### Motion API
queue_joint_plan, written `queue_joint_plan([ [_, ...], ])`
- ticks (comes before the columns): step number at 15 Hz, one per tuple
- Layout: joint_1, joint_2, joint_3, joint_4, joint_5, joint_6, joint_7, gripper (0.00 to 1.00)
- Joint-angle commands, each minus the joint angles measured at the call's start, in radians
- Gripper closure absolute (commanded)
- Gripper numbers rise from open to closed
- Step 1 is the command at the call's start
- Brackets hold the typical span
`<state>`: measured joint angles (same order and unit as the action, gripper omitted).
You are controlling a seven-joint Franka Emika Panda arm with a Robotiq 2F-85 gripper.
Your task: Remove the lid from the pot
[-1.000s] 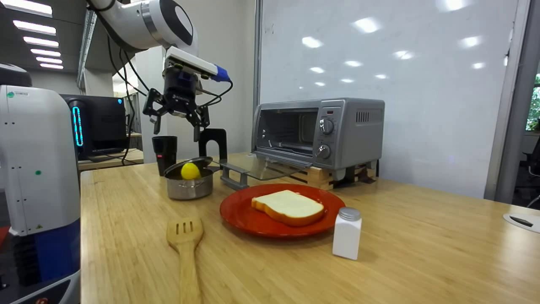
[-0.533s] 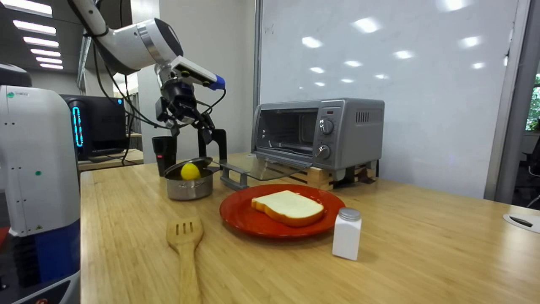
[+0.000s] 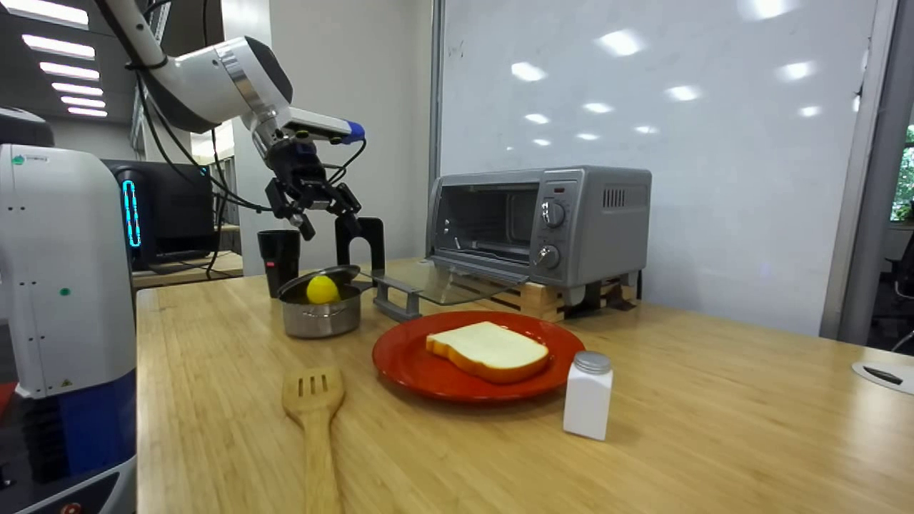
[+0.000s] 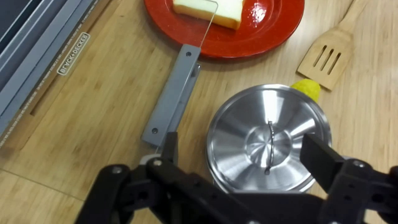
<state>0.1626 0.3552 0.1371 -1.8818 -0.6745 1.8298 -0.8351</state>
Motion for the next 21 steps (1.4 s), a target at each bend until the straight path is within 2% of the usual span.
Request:
queue_joint_plan([
  [1,-0.027,-0.023,0.004,-0.024,0.055,0.069,0.093,0.00],
  [8,-0.038,-0.039,0.002,-0.051,0.130,0.073,0.175,0.00],
  [14,-0.036,-0.056,0.001,-0.104,0.133,0.060,0.200,0.00],
  [15,-0.026,-0.011,0.002,-0.048,0.118,0.039,0.193,0.00],
  [21,-0.024,-0.009,0.003,-0.050,0.118,0.039,0.194,0.00],
])
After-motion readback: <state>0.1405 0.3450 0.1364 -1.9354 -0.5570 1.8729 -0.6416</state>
